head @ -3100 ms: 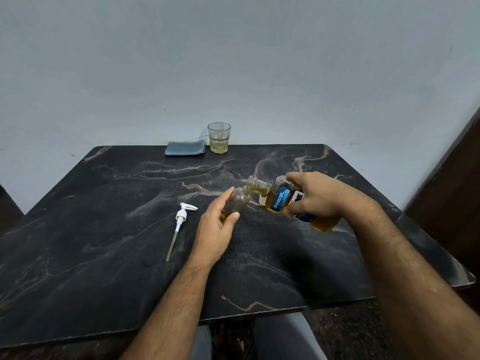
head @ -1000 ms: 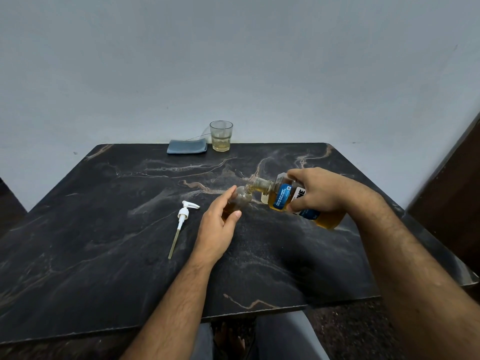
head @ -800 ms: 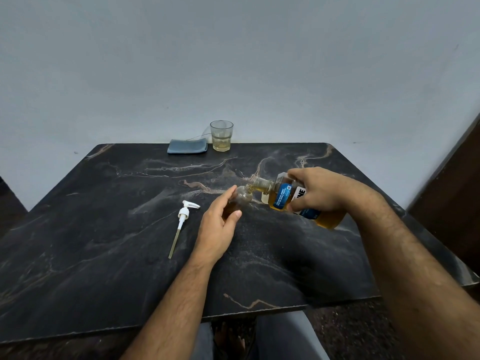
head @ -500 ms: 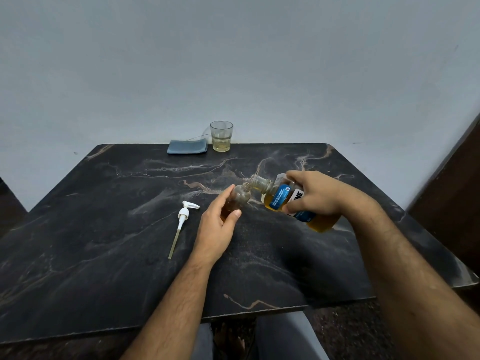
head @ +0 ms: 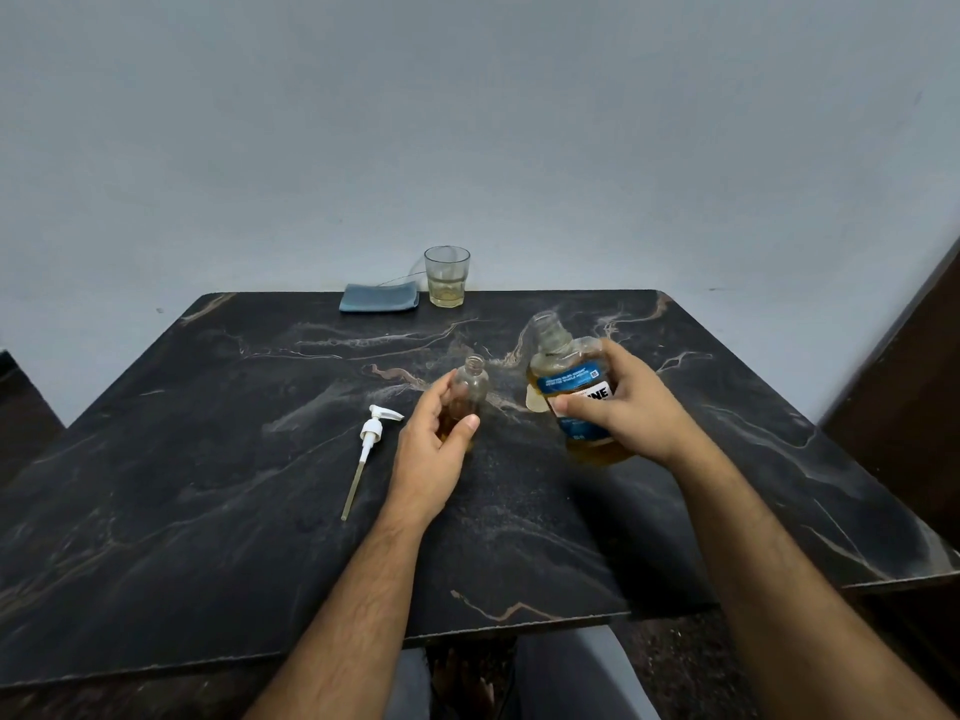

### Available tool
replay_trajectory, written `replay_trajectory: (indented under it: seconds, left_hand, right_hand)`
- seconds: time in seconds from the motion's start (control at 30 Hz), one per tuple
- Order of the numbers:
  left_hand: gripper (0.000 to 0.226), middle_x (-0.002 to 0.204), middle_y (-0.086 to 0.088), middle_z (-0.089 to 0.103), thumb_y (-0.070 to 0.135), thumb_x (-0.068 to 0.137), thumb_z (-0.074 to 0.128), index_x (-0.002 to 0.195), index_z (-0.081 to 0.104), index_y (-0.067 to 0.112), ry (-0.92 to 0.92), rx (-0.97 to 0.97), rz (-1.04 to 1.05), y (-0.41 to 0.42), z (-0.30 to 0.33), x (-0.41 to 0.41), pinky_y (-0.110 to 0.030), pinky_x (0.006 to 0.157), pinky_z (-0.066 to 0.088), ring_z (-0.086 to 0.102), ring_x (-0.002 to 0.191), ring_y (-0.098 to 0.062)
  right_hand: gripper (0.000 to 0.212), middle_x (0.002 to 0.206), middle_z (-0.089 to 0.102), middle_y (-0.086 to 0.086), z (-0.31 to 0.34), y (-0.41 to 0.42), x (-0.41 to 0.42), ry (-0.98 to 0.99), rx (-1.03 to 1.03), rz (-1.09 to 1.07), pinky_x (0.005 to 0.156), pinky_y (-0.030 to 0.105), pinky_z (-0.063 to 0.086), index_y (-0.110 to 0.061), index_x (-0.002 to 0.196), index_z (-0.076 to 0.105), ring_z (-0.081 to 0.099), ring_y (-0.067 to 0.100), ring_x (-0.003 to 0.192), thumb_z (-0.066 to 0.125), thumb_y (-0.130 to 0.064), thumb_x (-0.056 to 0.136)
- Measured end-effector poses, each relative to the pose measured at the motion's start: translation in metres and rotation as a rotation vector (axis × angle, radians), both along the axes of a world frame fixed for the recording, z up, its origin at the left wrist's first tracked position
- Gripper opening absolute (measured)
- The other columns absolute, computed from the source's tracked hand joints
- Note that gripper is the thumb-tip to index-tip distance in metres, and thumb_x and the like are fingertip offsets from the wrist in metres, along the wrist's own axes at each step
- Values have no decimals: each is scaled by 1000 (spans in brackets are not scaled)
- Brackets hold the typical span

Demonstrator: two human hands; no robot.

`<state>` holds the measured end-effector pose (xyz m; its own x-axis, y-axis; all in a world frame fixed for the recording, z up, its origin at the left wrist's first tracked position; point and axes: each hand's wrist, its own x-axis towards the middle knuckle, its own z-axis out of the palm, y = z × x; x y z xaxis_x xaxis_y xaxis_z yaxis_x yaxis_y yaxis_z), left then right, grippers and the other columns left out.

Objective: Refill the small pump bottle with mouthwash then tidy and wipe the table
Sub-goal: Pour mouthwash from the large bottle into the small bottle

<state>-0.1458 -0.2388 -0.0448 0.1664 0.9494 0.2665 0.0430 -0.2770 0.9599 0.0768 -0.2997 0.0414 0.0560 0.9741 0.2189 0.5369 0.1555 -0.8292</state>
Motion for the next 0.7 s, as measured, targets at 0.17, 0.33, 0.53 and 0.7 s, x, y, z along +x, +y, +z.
replay_trajectory:
  seconds: [0.17, 0.33, 0.53, 0.7]
  left_hand:
    - [63, 116, 35, 61, 7, 94, 63, 114, 50, 65, -77, -45, 0, 0, 1, -2, -5, 81, 47, 55, 117, 11]
    - [56, 115, 32, 58, 5, 94, 62, 116, 48, 55, -76, -57, -2, -1, 1, -1, -3, 78, 46, 53, 111, 19]
    - [55, 124, 21, 59, 4, 94, 61, 118, 47, 51, -76, -64, -15, -1, 2, 0, -3, 74, 47, 55, 113, 9]
    - [56, 120, 23, 57, 3, 94, 61, 119, 46, 51, -69, -64, -19, -2, 1, -1, -2, 72, 47, 55, 112, 7]
  right_hand:
    - [49, 108, 71, -8, -21, -4, 5, 330, 152, -199, 73, 19, 55, -33, 115, 57, 70, 6, 98, 84, -21, 75]
    - [49, 112, 66, -13, -36, -10, 21, 427, 217, -392, 76, 17, 51, -37, 114, 54, 66, 2, 99, 83, -22, 77]
    - [48, 113, 64, -15, -46, -20, 39, 406, 274, -510, 77, 16, 51, -45, 106, 52, 64, -1, 101, 84, -29, 75]
    - [48, 112, 66, -13, -56, -21, 41, 384, 281, -521, 85, 25, 54, -48, 102, 52, 66, 0, 101, 85, -29, 73]
